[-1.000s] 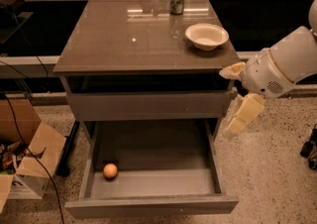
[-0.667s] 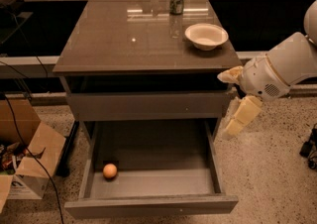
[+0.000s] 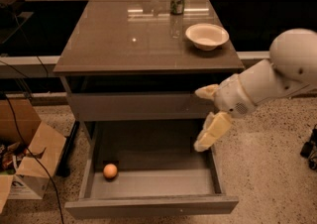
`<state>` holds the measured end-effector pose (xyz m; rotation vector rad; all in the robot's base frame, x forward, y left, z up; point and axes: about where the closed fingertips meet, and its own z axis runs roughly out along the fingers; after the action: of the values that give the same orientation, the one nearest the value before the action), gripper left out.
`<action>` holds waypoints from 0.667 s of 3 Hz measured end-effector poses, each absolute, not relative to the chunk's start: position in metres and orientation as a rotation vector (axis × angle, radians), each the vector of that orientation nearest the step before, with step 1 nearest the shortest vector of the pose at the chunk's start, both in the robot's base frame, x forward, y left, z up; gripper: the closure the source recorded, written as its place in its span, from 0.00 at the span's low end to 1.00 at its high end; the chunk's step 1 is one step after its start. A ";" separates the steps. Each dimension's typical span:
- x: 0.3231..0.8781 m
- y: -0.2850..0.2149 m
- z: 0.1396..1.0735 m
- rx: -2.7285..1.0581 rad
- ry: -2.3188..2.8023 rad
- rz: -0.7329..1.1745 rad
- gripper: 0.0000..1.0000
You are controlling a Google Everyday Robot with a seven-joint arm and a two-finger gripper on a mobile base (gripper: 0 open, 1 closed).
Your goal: Pick orange from middle drawer and place on counter
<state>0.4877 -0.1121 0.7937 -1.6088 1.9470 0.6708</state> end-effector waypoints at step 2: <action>0.508 -0.028 0.696 -1.517 1.811 0.909 0.00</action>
Offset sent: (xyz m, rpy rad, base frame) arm 0.0410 0.1309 -0.1592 0.3384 0.0521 0.0405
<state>0.5078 -0.0280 0.6958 -1.5172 1.8114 0.9094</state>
